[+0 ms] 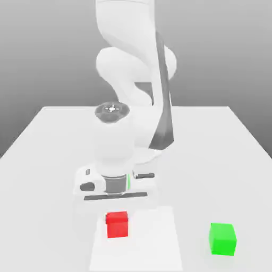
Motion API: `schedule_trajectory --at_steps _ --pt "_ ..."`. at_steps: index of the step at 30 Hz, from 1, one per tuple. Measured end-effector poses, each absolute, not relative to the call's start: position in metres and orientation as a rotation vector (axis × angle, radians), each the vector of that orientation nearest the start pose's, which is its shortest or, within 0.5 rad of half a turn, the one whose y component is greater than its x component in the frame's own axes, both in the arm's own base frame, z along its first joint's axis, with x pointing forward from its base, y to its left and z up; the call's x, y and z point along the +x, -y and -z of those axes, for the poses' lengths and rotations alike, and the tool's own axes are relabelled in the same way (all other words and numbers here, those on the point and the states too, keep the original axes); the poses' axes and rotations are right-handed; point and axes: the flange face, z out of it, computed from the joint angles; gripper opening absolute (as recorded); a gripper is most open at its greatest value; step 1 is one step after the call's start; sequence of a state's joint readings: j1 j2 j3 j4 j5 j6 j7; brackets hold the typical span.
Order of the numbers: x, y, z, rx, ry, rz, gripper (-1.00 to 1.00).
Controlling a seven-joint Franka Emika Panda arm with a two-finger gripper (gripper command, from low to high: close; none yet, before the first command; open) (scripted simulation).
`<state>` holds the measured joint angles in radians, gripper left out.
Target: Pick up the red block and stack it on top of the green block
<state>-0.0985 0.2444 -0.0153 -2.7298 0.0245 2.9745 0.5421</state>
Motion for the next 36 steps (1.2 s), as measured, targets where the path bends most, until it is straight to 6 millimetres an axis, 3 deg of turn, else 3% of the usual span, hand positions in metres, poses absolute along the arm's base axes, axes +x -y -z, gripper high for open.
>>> schedule_trajectory --at_steps 6,8,13,18,20,24,25,31,36 --pt "0.387 0.047 -0.200 -2.961 -1.048 0.000 -1.00" --pt "0.397 0.017 -0.210 -2.985 -0.985 -0.004 -1.00" --pt "0.421 -0.080 -0.223 -3.032 -0.847 -0.012 -1.00" --pt "0.423 -0.185 -0.242 -3.057 -0.732 -0.004 -1.00" --pt "0.425 -0.200 -0.236 -3.053 -0.731 0.001 -1.00" --pt "0.426 -0.203 -0.196 -3.052 -0.736 0.003 -1.00" --pt "0.425 -0.203 -0.186 -3.053 -0.735 0.002 1.00" --pt "0.425 -0.203 -0.182 -3.054 -0.735 0.001 1.00" --pt "0.427 -0.203 -0.224 -3.052 -0.738 0.004 1.00"
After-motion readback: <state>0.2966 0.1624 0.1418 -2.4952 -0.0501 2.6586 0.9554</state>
